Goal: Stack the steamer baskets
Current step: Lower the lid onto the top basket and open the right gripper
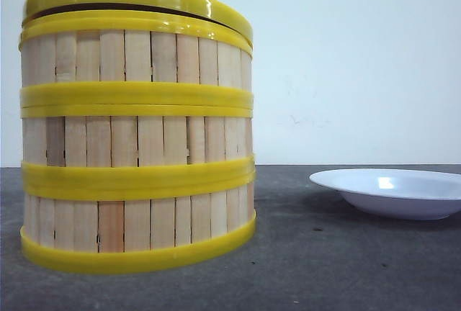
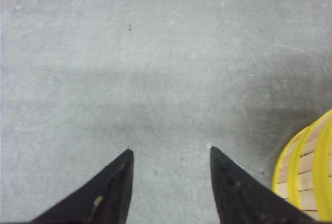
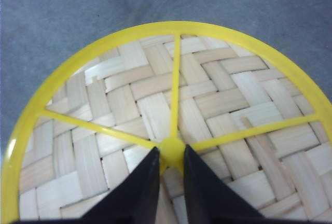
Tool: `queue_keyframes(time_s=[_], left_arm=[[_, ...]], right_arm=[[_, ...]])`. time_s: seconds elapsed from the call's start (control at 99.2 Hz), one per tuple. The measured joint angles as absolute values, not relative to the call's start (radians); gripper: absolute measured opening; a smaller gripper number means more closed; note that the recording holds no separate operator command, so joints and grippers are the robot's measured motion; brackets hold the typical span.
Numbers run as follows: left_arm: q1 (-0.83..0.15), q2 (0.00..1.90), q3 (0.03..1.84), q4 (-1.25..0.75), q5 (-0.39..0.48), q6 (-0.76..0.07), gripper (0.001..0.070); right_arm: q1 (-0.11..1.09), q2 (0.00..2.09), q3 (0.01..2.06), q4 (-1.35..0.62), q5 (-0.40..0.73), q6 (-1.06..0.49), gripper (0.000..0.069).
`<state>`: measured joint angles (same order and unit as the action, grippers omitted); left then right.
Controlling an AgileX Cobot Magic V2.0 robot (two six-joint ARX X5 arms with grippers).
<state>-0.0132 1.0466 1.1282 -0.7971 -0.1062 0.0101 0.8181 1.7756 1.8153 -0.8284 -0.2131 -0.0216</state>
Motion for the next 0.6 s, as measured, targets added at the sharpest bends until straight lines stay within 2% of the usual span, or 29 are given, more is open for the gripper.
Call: queue_keyframes(time_s=[0.605], left_arm=[[-0.013,1.046,1.128,-0.797,-0.106,0.01,0.0269]], right_arm=[[0.836,1.776,1.817,-0.859,-0.202,-0.047,0.0051]])
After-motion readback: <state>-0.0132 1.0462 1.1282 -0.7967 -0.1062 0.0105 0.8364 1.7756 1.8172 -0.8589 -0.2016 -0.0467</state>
